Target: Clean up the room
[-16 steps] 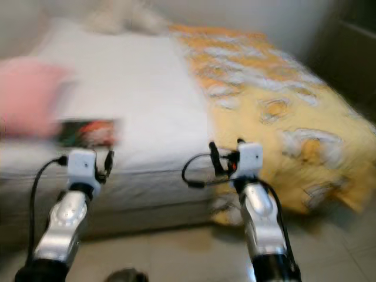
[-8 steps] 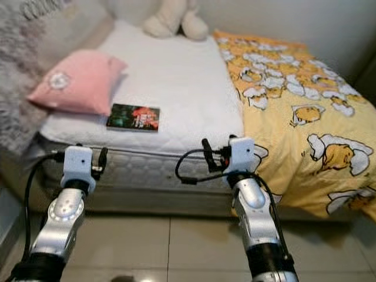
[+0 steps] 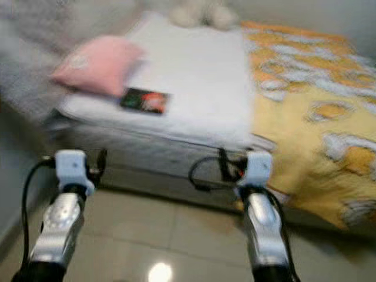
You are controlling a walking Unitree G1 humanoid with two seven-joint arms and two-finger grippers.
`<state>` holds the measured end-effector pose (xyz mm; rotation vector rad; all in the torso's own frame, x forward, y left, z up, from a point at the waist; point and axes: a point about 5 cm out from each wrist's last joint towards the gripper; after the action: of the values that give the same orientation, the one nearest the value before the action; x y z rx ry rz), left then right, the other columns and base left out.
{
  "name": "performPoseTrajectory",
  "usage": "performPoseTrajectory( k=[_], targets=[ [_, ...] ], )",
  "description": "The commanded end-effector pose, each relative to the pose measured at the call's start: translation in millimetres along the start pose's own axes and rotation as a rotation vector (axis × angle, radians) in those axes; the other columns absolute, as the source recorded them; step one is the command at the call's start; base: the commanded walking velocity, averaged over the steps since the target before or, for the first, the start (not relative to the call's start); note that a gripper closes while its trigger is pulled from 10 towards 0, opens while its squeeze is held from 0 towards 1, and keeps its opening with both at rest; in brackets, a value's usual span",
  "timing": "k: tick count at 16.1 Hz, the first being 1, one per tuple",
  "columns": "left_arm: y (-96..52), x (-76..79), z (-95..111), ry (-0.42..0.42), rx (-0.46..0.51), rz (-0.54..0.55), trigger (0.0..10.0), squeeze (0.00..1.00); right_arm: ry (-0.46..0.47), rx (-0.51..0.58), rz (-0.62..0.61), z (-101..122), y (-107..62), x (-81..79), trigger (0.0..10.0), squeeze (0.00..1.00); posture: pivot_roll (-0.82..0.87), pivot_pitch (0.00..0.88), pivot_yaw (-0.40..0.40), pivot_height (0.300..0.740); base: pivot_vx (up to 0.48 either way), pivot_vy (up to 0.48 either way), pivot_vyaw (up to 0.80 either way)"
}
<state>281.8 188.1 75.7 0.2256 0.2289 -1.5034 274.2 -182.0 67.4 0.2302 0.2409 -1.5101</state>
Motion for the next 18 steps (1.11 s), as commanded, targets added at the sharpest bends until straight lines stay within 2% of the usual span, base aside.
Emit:
performPoseTrajectory(
  k=[1,3,6,10,17,18],
  targets=[
    [0.9,-0.7,6.0,-0.067,0.009,0.004,10.0,0.00,-0.003,0.034,-0.003,5.4,0.1,-2.1,10.0,0.28,0.00,0.000,-0.032,0.740,0.000,0.000,0.52],
    [4.3,5.5,9.2,-0.103,-0.011,0.007,10.0,0.00,0.038,0.003,-0.023,-1.2,-1.1,-1.0,10.0,0.33,0.00,0.000,-0.030,0.740,0.000,0.000,0.52],
    [9.2,7.7,12.4,-0.065,-0.013,-0.018,10.0,0.00,0.032,-0.009,-0.012,-1.6,-0.3,-1.7,10.0,0.35,-0.01,0.000,-0.032,0.740,0.000,0.000,0.53],
    [16.0,6.8,10.6,-0.046,-0.041,-0.005,10.0,0.00,-0.003,-0.003,0.010,2.5,5.7,-2.6,10.0,0.38,-0.01,0.000,-0.032,0.740,0.121,-0.414,0.52],
    [17.6,7.9,0.0,-0.013,-0.088,-0.005,10.0,0.00,-0.019,-0.016,0.026,0.6,5.6,-1.9,10.0,0.39,-0.02,0.000,-0.028,0.740,0.252,-0.406,0.52],
    [16.8,8.8,-3.8,0.005,-0.104,-0.006,10.0,0.00,-0.020,-0.013,0.024,1.8,6.0,-1.0,10.0,0.40,-0.02,0.000,-0.027,0.740,0.000,0.000,0.52]
  ],
)
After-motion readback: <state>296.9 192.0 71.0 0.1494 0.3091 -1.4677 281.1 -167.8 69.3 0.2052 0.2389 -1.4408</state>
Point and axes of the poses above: a point about 5 cm out from each wrist's last joint towards the gripper, its own y axis pointing out of the wrist towards the gripper, its own z axis along the axis of the wrist's last joint, x = y × z, and after that the axes turned 14 degrees about y, right-handed
